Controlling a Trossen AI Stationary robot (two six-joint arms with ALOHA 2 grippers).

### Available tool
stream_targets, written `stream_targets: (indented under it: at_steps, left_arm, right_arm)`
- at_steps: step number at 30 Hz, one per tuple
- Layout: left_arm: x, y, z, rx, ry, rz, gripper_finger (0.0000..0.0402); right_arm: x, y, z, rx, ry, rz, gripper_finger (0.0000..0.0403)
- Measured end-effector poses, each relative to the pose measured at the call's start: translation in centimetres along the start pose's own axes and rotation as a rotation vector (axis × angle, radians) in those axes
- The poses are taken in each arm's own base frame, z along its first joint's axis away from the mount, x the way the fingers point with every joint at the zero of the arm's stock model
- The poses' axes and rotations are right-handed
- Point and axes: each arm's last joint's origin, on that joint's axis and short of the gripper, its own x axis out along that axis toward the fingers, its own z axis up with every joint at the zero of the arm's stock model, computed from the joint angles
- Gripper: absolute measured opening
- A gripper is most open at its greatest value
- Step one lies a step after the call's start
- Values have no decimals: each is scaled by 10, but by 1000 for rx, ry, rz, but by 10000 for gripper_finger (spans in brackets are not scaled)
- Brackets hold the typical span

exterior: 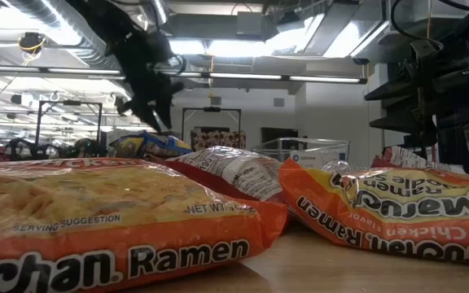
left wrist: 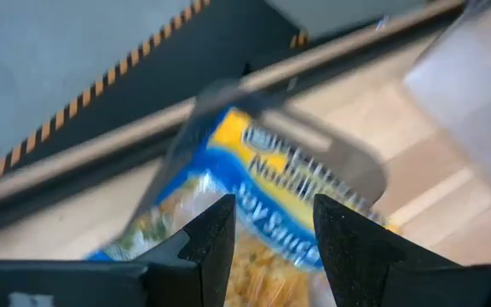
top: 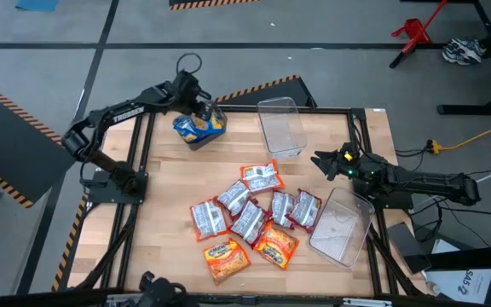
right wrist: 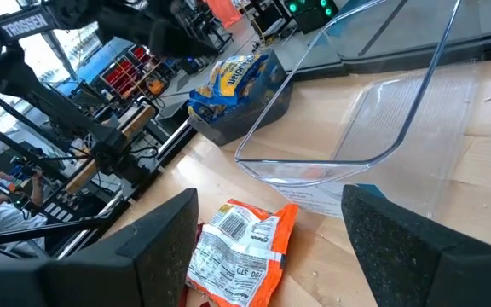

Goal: Sort Maruchan noodles
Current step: Put the blue noodle pack into the black bin, then put the orange noodle pack into the top transparent bin

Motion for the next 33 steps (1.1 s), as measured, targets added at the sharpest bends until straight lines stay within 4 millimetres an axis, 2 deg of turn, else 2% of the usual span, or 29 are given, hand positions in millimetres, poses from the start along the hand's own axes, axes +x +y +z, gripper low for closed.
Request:
stream_targets:
  at_steps: [10, 18, 24, 29, 33]
  left_arm:
    - [35, 3, -11, -62, 138, 62, 152]
    - [32, 3, -6, -153, 87, 41, 152]
    - [9, 1, 0, -156, 26, -35, 152]
    - [-25, -1, 5, -133, -71, -96, 152]
    - [-56, -4, 5, -64, -135, -217, 152]
  right_arm:
    - [0, 0, 0, 2, 0, 0, 278]
    - [0, 0, 0, 2, 0, 0, 278]
    - [0, 0, 0, 2, 0, 0, 278]
    - [0, 0, 0, 2, 0, 0, 278]
    - [0, 1, -1, -33, 18, 25, 278]
